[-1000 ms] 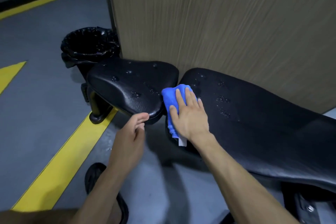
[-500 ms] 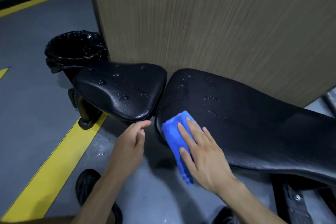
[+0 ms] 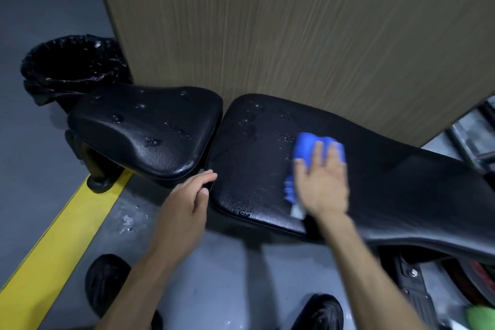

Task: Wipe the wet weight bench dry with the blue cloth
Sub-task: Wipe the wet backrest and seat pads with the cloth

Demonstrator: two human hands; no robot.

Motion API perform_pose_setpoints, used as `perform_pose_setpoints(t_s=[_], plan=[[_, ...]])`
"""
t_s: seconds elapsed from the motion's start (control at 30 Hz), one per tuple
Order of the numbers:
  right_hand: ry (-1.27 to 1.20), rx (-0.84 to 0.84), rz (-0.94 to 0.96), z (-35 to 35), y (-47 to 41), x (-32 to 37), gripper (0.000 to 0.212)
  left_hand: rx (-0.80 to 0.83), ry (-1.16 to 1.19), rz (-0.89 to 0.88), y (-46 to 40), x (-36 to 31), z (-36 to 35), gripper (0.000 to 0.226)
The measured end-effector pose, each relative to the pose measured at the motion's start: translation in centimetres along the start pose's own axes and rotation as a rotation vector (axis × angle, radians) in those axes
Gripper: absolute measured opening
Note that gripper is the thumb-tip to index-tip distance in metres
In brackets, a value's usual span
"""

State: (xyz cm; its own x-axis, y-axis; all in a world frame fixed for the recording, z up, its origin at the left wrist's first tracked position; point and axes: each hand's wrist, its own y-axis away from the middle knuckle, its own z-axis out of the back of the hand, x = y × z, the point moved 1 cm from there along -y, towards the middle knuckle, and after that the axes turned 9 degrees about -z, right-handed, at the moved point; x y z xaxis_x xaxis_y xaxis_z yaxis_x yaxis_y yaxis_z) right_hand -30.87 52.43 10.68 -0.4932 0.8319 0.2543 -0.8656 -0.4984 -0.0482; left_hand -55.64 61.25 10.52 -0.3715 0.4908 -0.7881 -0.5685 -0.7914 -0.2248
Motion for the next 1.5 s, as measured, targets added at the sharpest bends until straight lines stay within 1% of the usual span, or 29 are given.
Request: perform_pose_setpoints(t_s=[0.1,0.17,0.23,0.3,0.33,0.4,0.43,0.47,0.5,0.6,0.67,0.7,0.73,0.77,0.83,0.87,0.9,0.93,0.97,1.0,1.07,1.13,1.17,1.23,1.3,1.37,1.4,1.43,1.5], plan=[[-0.016,0.100,0.415,-1.3,4.8,4.7,0.081,-0.021,-0.003,0.038,-0.5,-0.1,-0.1,0.038],[-0.016,0.153,0.579,-0.1,4.9,3.4,0.078,-0.037,-0.001,0.061,-0.7,-0.2,-0.1,0.037],[0.036,0.120,0.529,0.4,1.2,-0.9,0.077,-0.039,-0.014,0.074,-0.9,-0.3,0.1,0.037],[0.139,0.044,0.318,0.9,-4.2,-5.6,0.083,-0.036,-0.023,0.078,-0.8,-0.2,0.1,0.037],[0.172,0.030,0.171,1.3,-6.4,-7.2,0.084,-0.034,-0.022,0.075,-0.8,-0.2,0.1,0.036],[0.115,0.040,-0.068,1.7,-8.6,-7.5,0.081,-0.030,-0.021,0.075,-0.6,0.0,0.2,0.035],[0.086,0.039,-0.122,1.4,-8.5,-6.2,0.079,-0.030,-0.025,0.072,-0.6,0.2,0.2,0.034],[0.084,0.025,-0.122,1.0,-7.7,-4.1,0.076,-0.031,-0.028,0.071,-0.6,0.3,0.1,0.034],[0.077,0.002,-0.068,0.5,-6.4,-1.7,0.075,-0.035,-0.030,0.075,-0.6,0.4,0.0,0.033],[0.044,0.046,0.321,-1.2,-0.7,4.2,0.079,-0.061,-0.033,0.068,-1.3,0.6,-0.2,0.033],[0.048,0.139,0.577,-1.1,1.1,4.3,0.075,-0.076,-0.034,0.065,-1.9,0.8,-0.3,0.033],[0.063,0.164,0.633,-0.6,0.3,3.4,0.074,-0.081,-0.029,0.070,-2.1,0.8,-0.4,0.033],[0.085,0.149,0.636,-0.3,-1.4,1.8,0.073,-0.085,-0.022,0.075,-2.3,0.9,-0.4,0.033],[0.105,0.109,0.577,0.0,-3.5,0.1,0.074,-0.090,-0.016,0.078,-2.5,0.9,-0.4,0.033],[0.114,0.042,0.306,0.5,-8.3,-2.7,0.076,-0.097,-0.011,0.085,-2.6,0.9,-0.5,0.034],[0.104,0.047,0.159,0.7,-10.0,-3.1,0.073,-0.101,-0.012,0.088,-2.6,0.8,-0.5,0.033],[0.081,0.061,0.051,0.6,-10.9,-2.6,0.071,-0.107,-0.015,0.087,-2.7,0.7,-0.6,0.033],[0.063,0.060,0.006,0.2,-10.6,-1.2,0.072,-0.116,-0.020,0.085,-2.8,0.6,-0.6,0.033],[0.053,0.053,0.029,-0.5,-9.7,0.9,0.076,-0.125,-0.027,0.083,-2.9,0.6,-0.7,0.032],[0.042,0.049,0.122,-1.1,-8.1,3.1,0.080,-0.130,-0.037,0.085,-3.1,0.5,-0.8,0.032],[0.007,0.072,0.421,-2.0,-4.2,6.7,0.085,-0.130,-0.060,0.090,-3.5,0.4,-0.8,0.031],[0.024,0.132,0.641,-2.2,-2.7,7.3,0.079,-0.117,-0.079,0.085,-4.0,0.4,-0.5,0.030],[0.032,0.150,0.675,-1.9,-3.9,6.8,0.076,-0.112,-0.086,0.085,-4.1,0.5,-0.4,0.030],[0.057,0.093,0.588,-1.7,-8.5,4.7,0.074,-0.095,-0.090,0.085,-4.3,0.6,-0.2,0.029],[0.047,0.057,0.327,-1.2,-13.5,2.7,0.074,-0.086,-0.089,0.084,-4.3,0.6,0.1,0.029],[0.037,0.082,0.096,-1.4,-16.2,2.9,0.072,-0.079,-0.091,0.083,-4.5,0.6,0.2,0.029],[0.051,0.075,0.060,-1.8,-16.2,4.1,0.072,-0.071,-0.098,0.083,-4.6,0.6,0.3,0.030],[0.069,0.072,0.083,-2.4,-15.4,5.8,0.072,-0.061,-0.107,0.082,-4.8,0.7,0.4,0.030],[0.065,0.076,0.283,-3.3,-12.0,9.0,0.072,-0.043,-0.124,0.074,-5.1,0.8,0.5,0.031]])
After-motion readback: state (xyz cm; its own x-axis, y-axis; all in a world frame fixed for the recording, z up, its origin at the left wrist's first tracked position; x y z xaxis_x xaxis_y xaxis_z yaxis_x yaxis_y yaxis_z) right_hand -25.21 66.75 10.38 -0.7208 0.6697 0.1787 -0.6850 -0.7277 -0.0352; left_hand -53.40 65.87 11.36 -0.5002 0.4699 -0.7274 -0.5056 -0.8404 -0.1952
